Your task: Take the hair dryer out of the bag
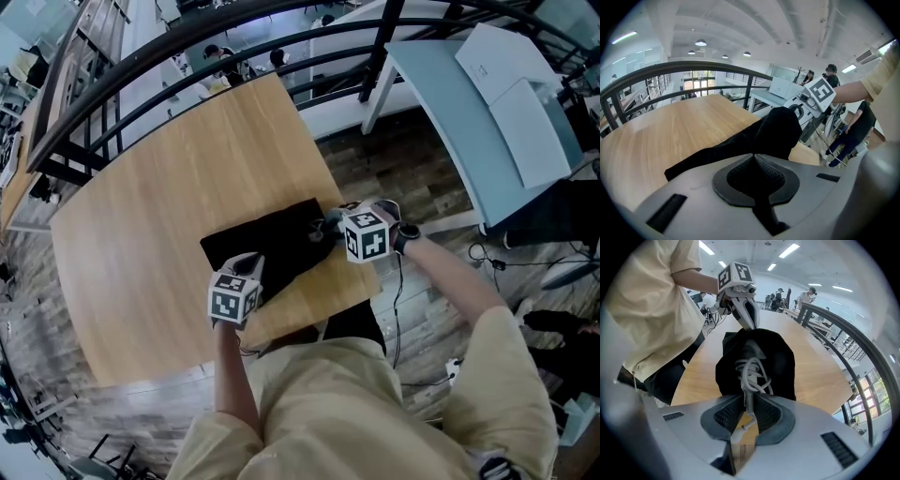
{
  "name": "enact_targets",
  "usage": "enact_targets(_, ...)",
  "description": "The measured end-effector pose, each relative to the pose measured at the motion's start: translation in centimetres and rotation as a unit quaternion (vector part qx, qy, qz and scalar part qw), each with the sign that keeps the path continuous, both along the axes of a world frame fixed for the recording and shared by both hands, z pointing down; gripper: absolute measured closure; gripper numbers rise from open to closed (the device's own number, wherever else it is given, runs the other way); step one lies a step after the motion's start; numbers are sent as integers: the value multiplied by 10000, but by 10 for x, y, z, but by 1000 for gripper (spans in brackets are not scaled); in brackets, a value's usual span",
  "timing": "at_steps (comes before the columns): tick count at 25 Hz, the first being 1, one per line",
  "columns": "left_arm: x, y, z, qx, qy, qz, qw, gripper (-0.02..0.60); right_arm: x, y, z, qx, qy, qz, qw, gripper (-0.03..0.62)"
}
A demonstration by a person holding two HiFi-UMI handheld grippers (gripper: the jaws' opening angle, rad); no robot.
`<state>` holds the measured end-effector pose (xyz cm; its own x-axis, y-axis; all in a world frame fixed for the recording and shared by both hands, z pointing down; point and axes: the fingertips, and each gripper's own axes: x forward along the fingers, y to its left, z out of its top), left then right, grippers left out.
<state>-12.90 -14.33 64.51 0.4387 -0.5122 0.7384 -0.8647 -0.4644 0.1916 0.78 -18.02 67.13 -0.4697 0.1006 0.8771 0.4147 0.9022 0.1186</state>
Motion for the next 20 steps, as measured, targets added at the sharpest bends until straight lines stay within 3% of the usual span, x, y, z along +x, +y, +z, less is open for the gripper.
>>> enact_targets(14,0,3,6,-77,10,-11,10000,565,34,-10,-32,427,376,-175,9982,534)
enact_targets(20,-6,6,9,-97,-15,-49,9999,565,58,-11,-28,323,518,68,9981,534)
